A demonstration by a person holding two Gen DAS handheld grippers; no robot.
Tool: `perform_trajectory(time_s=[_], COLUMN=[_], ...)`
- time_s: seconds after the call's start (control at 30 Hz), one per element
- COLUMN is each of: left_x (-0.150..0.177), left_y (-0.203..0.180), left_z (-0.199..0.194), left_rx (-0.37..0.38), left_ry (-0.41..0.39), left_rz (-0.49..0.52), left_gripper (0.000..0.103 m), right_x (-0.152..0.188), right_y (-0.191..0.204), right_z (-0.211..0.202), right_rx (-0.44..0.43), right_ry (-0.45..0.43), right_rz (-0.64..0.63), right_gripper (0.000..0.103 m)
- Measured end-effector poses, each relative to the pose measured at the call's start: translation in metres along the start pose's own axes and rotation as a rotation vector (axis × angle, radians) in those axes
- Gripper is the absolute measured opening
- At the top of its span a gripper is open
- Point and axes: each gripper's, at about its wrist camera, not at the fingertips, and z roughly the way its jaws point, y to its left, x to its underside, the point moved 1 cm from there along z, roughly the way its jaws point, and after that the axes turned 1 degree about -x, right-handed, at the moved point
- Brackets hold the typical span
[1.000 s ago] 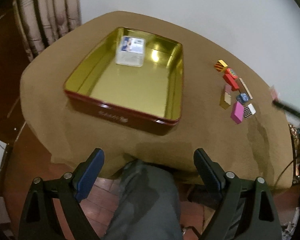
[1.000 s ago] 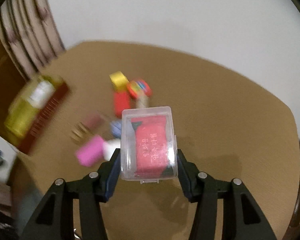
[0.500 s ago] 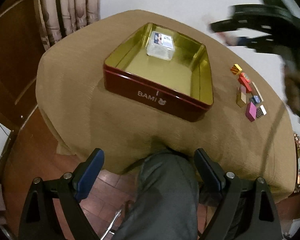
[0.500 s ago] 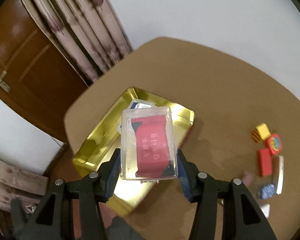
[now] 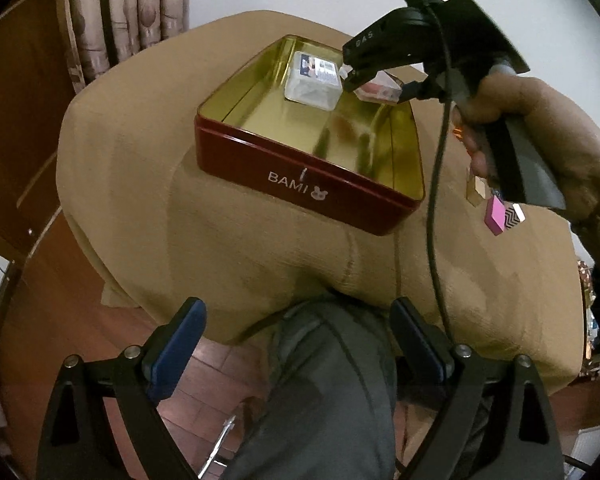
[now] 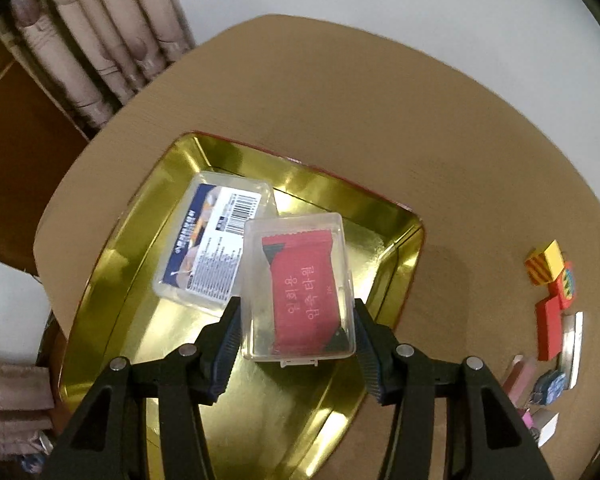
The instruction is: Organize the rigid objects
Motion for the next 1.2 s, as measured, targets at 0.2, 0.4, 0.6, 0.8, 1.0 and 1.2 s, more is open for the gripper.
perform_trajectory(time_s=[0.2,0.4,0.6,0.8,1.0,1.2], left_x=[0.001,0.001,0.003,0.004,0.008,0.015], left_y=[0.003,-0.001,-0.002,-0.008,-0.02,-0.06], left_z=[0.001,0.004,0.006,0.008,0.003,-0.002], left_rx=[-0.001,-0.005,-0.025,-0.058,-0.077,-0.021], left_ry=[0.011,0.018,0.008,0.002,-0.031,-0.033], left_rz=[-0.005,-0.009,0.001,0.022,0.083,0.227], left_gripper=[0.091,0.091,0.091,0.091,0.091,0.091], right_x=[-0.008,-0.013,-0.012,-0.005,0.06,0.162], right_y=[0.0,0.0,0.003,-0.012,-0.078,-0.198], right_z=[0.024,0.031,0.026,-0.02,-0.086,-0.105], right_rx=[0.023,-0.02,0.028,-0.042,-0.14,0.123], right_ry=[0.02,-0.003,-0.052,-0.201,-0.42,-0.505], right_rz=[0.028,0.059,0.02,0.039,0.128,0.256], right_gripper=[0.053,0.054,0.054,0.054,0.054,0.054])
